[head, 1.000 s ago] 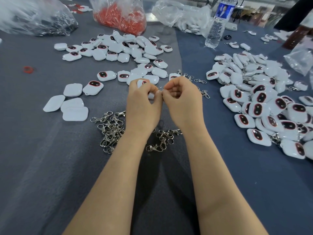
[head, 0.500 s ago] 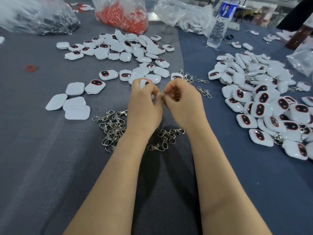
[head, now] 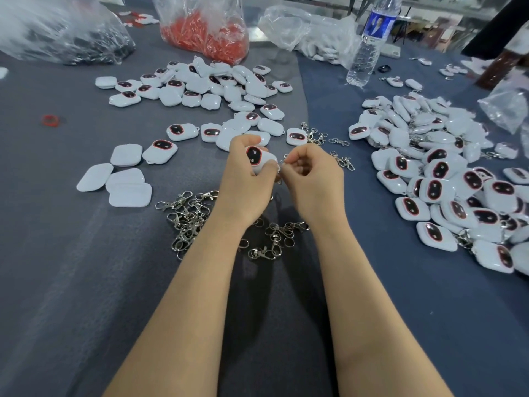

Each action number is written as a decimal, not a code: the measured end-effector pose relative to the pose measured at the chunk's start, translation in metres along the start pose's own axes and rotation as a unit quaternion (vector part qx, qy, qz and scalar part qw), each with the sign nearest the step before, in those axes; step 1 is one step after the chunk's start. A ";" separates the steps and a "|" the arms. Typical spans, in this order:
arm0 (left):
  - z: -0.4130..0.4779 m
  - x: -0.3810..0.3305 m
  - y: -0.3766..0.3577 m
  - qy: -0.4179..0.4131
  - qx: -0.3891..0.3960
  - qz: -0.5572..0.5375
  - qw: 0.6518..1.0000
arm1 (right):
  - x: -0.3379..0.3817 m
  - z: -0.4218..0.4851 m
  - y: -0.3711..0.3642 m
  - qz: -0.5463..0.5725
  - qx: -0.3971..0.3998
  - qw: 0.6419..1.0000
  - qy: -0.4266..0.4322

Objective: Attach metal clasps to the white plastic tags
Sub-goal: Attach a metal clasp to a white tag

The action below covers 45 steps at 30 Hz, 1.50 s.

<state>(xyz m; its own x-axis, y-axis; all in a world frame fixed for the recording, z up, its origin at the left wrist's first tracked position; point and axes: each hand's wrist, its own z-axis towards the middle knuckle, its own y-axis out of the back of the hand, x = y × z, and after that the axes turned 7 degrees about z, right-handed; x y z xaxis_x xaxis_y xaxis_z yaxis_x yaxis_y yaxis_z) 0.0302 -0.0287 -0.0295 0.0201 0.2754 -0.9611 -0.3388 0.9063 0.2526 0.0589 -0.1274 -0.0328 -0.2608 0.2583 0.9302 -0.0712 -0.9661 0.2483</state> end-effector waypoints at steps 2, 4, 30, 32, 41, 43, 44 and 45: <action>0.001 0.002 -0.001 -0.001 -0.004 -0.007 1.000 | 0.001 0.000 0.000 -0.004 0.003 1.000 0.003; 0.002 0.003 -0.002 -0.009 -0.012 -0.008 1.000 | 0.001 0.000 0.000 -0.007 0.005 1.000 0.006; 0.002 0.002 -0.006 -0.054 -0.060 0.012 0.997 | 0.004 -0.006 -0.009 -0.027 -0.020 0.999 0.011; 0.000 0.002 -0.007 -0.053 -0.054 0.016 0.997 | 0.003 -0.005 -0.008 -0.017 -0.037 0.999 0.001; 0.002 0.005 -0.002 -0.012 -0.065 0.052 0.996 | 0.003 -0.002 -0.005 -0.028 -0.053 0.998 -0.007; 0.003 0.007 -0.002 -0.026 -0.062 0.060 0.996 | 0.003 -0.002 -0.005 -0.029 -0.051 0.998 -0.008; 0.004 0.008 -0.002 -0.033 -0.064 0.067 0.995 | 0.003 -0.002 -0.005 -0.030 -0.049 0.998 -0.008; 0.004 0.009 -0.002 -0.035 -0.066 0.073 0.994 | 0.003 -0.002 -0.005 -0.030 -0.046 0.998 -0.009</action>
<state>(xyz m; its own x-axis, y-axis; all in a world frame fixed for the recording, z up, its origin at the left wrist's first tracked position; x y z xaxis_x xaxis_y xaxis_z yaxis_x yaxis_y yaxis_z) 0.0346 -0.0268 -0.0382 0.0261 0.4277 -0.9036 -0.4641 0.8057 0.3679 0.0564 -0.1217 -0.0321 -0.2356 0.3142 0.9197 -0.1752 -0.9445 0.2778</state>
